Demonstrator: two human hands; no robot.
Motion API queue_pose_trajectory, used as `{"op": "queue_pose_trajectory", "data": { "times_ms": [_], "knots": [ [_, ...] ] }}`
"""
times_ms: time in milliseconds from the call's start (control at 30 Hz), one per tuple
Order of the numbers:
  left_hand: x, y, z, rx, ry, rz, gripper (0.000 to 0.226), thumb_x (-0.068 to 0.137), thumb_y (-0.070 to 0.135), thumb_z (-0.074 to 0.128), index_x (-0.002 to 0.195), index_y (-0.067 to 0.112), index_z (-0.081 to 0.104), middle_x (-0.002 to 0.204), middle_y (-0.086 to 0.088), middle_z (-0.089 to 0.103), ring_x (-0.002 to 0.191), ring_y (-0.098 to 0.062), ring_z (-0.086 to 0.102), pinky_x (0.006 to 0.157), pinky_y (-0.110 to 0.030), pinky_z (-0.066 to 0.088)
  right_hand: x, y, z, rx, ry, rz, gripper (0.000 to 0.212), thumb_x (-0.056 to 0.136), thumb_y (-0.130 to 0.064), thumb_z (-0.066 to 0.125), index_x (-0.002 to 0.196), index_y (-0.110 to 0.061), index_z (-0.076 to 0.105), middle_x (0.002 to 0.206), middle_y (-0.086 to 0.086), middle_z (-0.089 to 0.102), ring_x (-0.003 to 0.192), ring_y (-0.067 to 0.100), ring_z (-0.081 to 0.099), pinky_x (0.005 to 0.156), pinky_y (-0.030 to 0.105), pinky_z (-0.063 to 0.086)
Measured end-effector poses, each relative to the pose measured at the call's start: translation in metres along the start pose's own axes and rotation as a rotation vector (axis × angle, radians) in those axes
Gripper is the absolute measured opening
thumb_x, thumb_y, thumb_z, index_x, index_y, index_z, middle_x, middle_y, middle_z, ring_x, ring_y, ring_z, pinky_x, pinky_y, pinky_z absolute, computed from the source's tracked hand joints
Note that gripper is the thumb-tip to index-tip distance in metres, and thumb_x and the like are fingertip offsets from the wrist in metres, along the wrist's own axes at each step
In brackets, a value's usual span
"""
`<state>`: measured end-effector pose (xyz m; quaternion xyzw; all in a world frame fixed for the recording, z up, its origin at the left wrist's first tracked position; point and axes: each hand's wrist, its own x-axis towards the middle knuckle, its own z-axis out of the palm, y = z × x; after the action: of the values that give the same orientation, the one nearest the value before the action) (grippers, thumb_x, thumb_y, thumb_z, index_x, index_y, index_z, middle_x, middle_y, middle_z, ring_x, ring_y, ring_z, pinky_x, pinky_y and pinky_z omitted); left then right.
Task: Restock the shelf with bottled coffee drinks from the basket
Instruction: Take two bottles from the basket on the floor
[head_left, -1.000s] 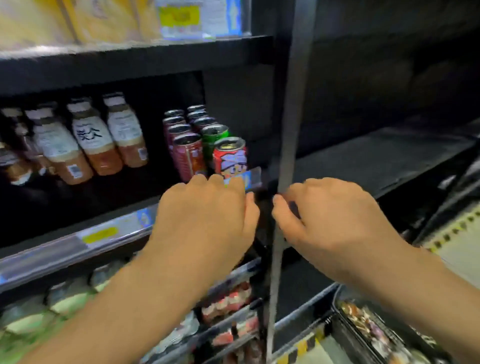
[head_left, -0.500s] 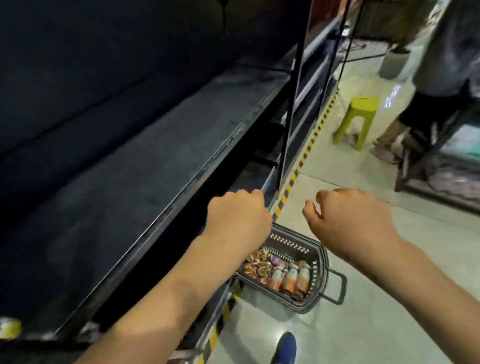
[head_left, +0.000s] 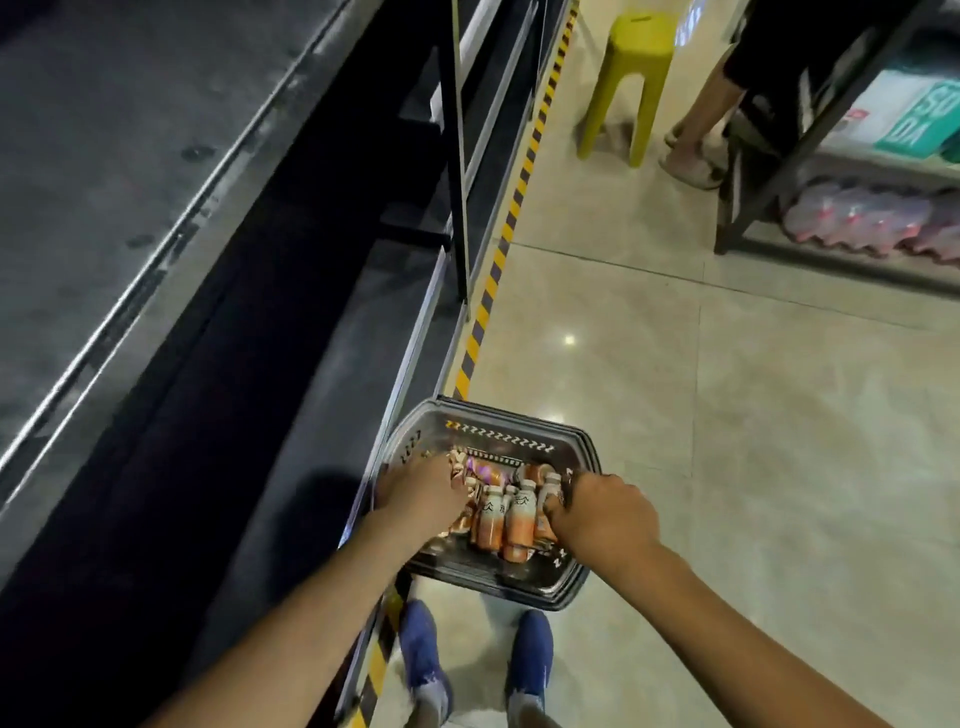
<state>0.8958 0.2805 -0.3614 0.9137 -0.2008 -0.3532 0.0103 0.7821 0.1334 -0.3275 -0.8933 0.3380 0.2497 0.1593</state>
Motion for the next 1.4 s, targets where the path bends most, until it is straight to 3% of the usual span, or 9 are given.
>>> {"op": "queue_pose_trajectory", "data": {
  "times_ms": [233,533,667,800,867,1000,1133,1300,1400],
  "knots": [
    [0.185,-0.057,0.140,0.239,-0.044,0.027,0.058,0.096,0.049,0.047,0.142,0.014,0.042,0.143,-0.012,0.047,0.132,-0.031,0.043,0.104,-0.042,0.040,0.155,0.005,0.188,0.296,-0.216,0.243,0.035,0.093,-0.039,0.052,0.117,-0.014,0.058,0.114,0.010,0.069,0.102,0.029,0.065,0.079,0.032,0.048],
    [0.382,-0.104,0.312,0.404,-0.070,0.072,0.069,0.089,0.046,0.059,0.146,0.015,0.036,0.147,-0.013,0.040,0.136,-0.031,0.036,0.112,-0.044,0.033,0.308,0.024,0.402,0.523,-0.320,0.483,0.035,0.094,-0.027,0.060,0.122,-0.009,0.050,0.114,0.010,0.065,0.100,0.024,0.062,0.091,0.036,0.051],
    [0.446,-0.120,0.371,0.474,-0.058,0.072,0.080,0.084,0.044,0.067,0.149,0.013,0.030,0.150,-0.016,0.036,0.140,-0.034,0.031,0.116,-0.048,0.028,0.356,0.022,0.464,0.459,-0.213,0.542,0.067,0.088,-0.039,0.065,0.139,-0.005,0.037,0.134,0.017,0.054,0.119,0.031,0.055,0.100,0.038,0.047],
    [0.496,-0.131,0.407,0.350,-0.101,-0.102,0.083,0.084,0.043,0.067,0.148,0.007,0.029,0.146,-0.020,0.039,0.134,-0.036,0.039,0.108,-0.047,0.039,0.390,0.015,0.501,0.512,-0.236,0.653,0.098,0.079,-0.055,0.069,0.147,-0.005,0.019,0.137,0.020,0.049,0.120,0.038,0.054,0.099,0.047,0.047],
    [0.511,-0.133,0.417,0.303,-0.040,-0.148,0.076,0.087,0.051,0.061,0.143,0.007,0.037,0.142,-0.021,0.044,0.131,-0.035,0.043,0.102,-0.047,0.044,0.401,0.014,0.518,0.621,-0.245,0.700,0.095,0.067,-0.066,0.071,0.135,-0.017,0.026,0.132,0.014,0.051,0.112,0.037,0.057,0.092,0.053,0.051],
    [0.543,-0.131,0.425,0.325,-0.011,-0.175,0.066,0.088,0.066,0.048,0.126,0.013,0.055,0.124,-0.013,0.060,0.112,-0.028,0.055,0.083,-0.038,0.047,0.426,0.002,0.535,0.470,-0.132,0.613,0.082,0.079,-0.058,0.070,0.134,-0.007,0.036,0.137,0.016,0.043,0.124,0.033,0.046,0.097,0.045,0.045],
    [0.555,-0.132,0.435,0.335,0.002,-0.155,0.049,0.092,0.053,0.050,0.121,0.015,0.061,0.119,-0.009,0.064,0.110,-0.027,0.058,0.083,-0.036,0.045,0.454,-0.007,0.535,0.400,-0.087,0.597,0.084,0.074,-0.058,0.075,0.131,-0.009,0.038,0.135,0.015,0.048,0.125,0.032,0.045,0.097,0.044,0.043],
    [0.530,-0.132,0.420,0.074,0.032,-0.266,0.032,0.091,0.048,0.061,0.107,0.020,0.064,0.093,-0.001,0.064,0.082,-0.018,0.059,0.067,-0.031,0.049,0.454,0.006,0.528,0.400,-0.185,0.510,0.082,0.073,-0.056,0.075,0.131,-0.011,0.040,0.131,0.015,0.051,0.120,0.031,0.049,0.097,0.043,0.047],
    [0.489,-0.113,0.396,-0.112,-0.044,-0.318,0.051,0.085,0.052,0.066,0.123,0.020,0.055,0.111,-0.005,0.066,0.100,-0.025,0.063,0.073,-0.033,0.047,0.424,0.013,0.500,0.627,-0.260,0.571,0.068,0.069,-0.053,0.078,0.116,-0.012,0.049,0.121,0.010,0.061,0.107,0.029,0.060,0.091,0.039,0.052]
  ]
}}
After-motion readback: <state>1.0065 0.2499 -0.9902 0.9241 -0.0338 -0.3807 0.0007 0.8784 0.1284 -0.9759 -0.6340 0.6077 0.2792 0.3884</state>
